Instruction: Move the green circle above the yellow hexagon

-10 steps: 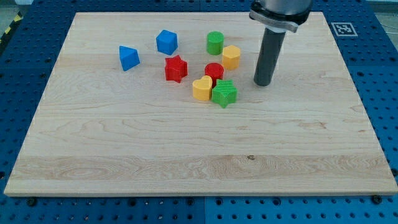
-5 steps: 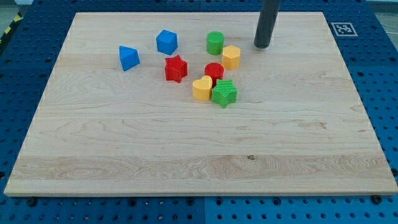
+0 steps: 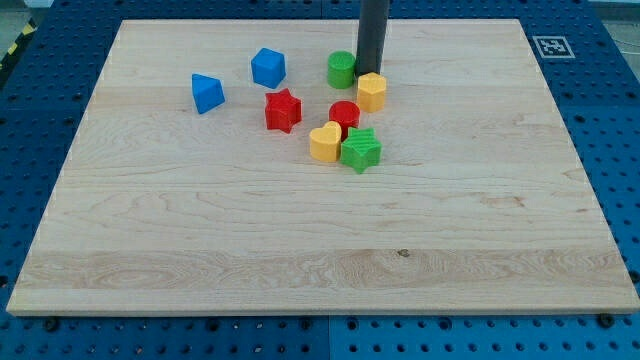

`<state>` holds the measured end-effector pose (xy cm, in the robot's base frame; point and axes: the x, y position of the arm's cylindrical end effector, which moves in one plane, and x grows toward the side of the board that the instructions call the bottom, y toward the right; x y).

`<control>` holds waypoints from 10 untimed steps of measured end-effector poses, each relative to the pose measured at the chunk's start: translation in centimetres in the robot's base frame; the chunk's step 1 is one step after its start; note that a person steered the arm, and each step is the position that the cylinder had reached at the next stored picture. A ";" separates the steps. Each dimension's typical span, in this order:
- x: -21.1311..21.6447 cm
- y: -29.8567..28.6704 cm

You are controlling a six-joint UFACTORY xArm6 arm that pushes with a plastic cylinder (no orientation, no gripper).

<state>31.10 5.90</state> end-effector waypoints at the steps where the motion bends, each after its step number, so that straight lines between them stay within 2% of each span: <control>1: 0.0 0.0; 3: -4.0 0.1; 5: -5.8 0.0; 8: -5.7 -3.6; 10: -3.4 -5.8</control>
<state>27.74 0.11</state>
